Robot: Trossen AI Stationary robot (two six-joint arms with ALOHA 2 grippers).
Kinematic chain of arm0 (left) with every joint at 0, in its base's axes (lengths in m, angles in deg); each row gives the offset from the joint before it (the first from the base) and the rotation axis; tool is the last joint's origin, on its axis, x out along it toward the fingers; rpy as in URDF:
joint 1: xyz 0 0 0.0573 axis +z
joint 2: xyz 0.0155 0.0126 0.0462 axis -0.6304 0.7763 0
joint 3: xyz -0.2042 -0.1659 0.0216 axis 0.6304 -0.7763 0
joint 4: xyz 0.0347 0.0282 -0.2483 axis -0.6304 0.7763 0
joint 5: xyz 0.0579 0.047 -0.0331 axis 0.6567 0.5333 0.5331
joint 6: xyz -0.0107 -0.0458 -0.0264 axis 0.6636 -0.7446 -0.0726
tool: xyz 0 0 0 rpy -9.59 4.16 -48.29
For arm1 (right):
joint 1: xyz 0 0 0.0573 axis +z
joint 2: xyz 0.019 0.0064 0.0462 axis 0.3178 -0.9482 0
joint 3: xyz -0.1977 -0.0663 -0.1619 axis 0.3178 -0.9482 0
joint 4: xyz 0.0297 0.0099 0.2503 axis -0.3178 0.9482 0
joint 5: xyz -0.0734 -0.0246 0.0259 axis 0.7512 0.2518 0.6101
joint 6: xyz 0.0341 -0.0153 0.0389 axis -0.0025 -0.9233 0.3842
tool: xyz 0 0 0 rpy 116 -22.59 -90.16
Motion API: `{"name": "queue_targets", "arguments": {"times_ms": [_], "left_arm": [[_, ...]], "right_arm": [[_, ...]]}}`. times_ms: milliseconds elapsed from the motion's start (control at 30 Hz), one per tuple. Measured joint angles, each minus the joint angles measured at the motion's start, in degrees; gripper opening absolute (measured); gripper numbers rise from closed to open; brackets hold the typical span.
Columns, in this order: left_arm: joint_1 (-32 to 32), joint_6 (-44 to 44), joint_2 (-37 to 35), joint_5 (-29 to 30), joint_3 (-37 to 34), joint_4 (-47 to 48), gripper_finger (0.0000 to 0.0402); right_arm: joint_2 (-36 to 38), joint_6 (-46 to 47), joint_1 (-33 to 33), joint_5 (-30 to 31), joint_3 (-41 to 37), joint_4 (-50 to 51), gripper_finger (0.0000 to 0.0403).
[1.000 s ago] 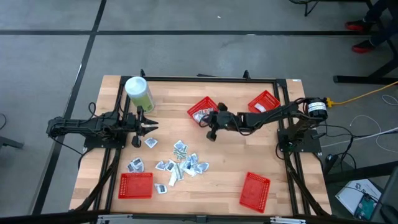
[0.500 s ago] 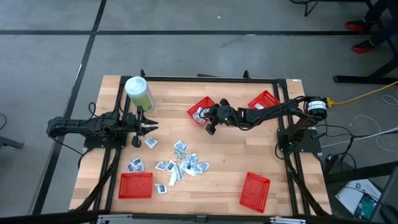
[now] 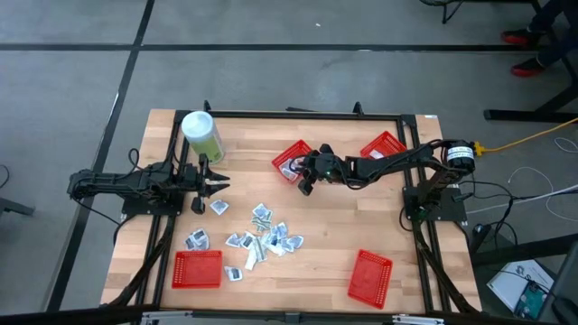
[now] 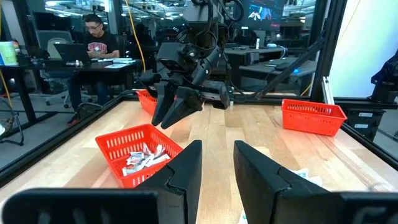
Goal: Pick & Place First Aid Supplies
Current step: Put the orange ointment pack into the red container, then put the blue alcohol pad into the red container
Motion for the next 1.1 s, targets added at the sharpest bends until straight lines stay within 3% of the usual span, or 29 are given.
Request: {"name": "queue_targets", "arguments": {"times_ms": [367, 633, 1100], "left_arm": [[0.0, 0.0, -0.02, 0.0, 0.0, 0.01, 0.0088], [0.0, 0.0, -0.01, 0.0, -0.02, 0.01, 0.0088], [0.0, 0.0, -0.02, 0.0, -0.02, -0.01, 0.0088]], "right_arm": [[-0.07, -0.24, 1.0, -3.48, 0.0, -0.39, 0.0126], [-0.07, -6.21, 7.13, -3.46, 0.02, -2.63, 0.0126], [-0.07, -7.73, 18.79, -5.05, 0.02, -4.09, 0.0126]]}}
